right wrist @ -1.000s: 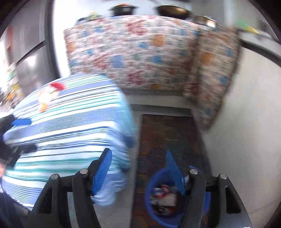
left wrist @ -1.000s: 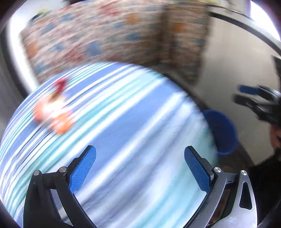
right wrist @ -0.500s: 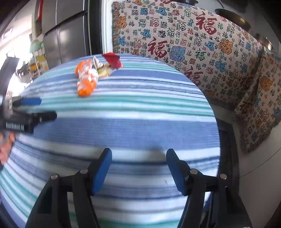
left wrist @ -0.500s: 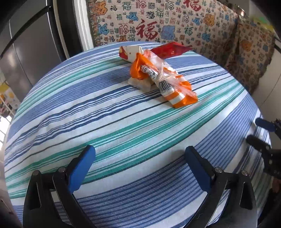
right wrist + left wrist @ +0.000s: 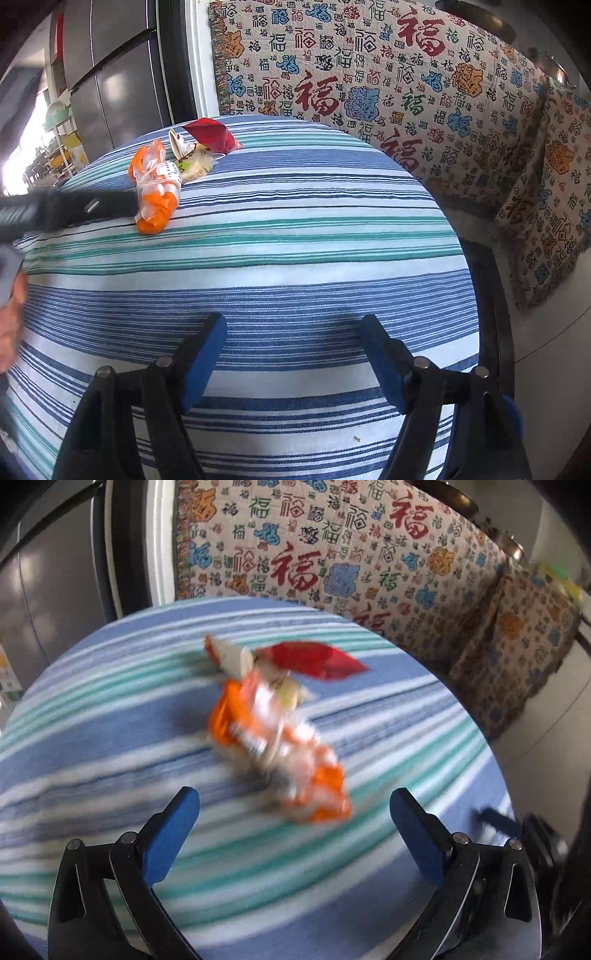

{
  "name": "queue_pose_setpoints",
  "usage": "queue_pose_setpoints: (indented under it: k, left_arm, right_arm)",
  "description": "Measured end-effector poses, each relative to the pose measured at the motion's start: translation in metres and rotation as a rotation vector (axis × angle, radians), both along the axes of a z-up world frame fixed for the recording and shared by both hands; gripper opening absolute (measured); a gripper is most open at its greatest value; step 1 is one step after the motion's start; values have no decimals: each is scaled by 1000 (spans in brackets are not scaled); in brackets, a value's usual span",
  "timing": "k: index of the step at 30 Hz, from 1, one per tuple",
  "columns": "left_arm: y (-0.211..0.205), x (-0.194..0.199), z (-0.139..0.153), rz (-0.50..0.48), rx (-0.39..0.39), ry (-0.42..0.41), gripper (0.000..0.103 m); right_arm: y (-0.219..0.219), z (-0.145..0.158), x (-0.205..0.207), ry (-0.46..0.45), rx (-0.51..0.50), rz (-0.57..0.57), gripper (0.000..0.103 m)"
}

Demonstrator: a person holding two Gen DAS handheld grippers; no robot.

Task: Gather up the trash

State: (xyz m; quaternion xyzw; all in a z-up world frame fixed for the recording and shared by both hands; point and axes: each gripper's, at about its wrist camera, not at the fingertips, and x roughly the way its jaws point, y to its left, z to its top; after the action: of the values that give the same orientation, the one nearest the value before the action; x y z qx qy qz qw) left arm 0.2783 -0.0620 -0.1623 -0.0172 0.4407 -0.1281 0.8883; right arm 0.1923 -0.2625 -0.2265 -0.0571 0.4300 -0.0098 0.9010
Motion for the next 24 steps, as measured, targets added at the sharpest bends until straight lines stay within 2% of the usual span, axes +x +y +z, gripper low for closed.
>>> queue_pose_setpoints:
  k: [2, 3, 4, 5, 6, 7, 10, 13, 15, 18, 22, 24]
  left_arm:
    - [-13, 19, -10, 59, 79, 2, 101]
    - [-15, 25, -16, 88, 98, 9, 96]
    - [-15, 28, -20, 108, 105, 12, 81]
    - [-13, 30, -24, 117, 102, 17, 73]
    - [-11, 29, -25, 121, 100, 14, 58]
    - [-8, 24, -25, 120, 95, -2, 48]
    - [12, 4, -17, 104, 63, -40, 47]
    - [41, -21, 1, 93, 89, -95, 47]
    - [64, -30, 8, 99, 112, -102, 47]
    - [97, -31, 0, 128, 148, -83, 47]
    - [123, -25, -26, 138, 119, -25, 48]
    - [123, -23, -26, 132, 100, -30, 48]
  right_arm:
    - [0, 0, 0, 0, 1, 1, 77]
    - [0, 0, 0, 0, 1, 1, 77]
    - [0, 0, 0, 0, 1, 1, 77]
    - [0, 0, -1, 0, 2, 1, 77]
    - [0, -1, 0, 0, 2, 1, 77]
    - [0, -1, -1, 0, 2, 0, 77]
    - [1, 0, 0, 0, 4, 1, 77]
    - [1, -1, 0, 0, 4, 1, 77]
    - [1, -1, 0, 0, 4, 1, 77]
    - [1, -2, 0, 0, 3, 2, 77]
    - [12, -1, 3, 32, 9, -3, 77]
    - [30, -3, 11, 48, 33, 23, 77]
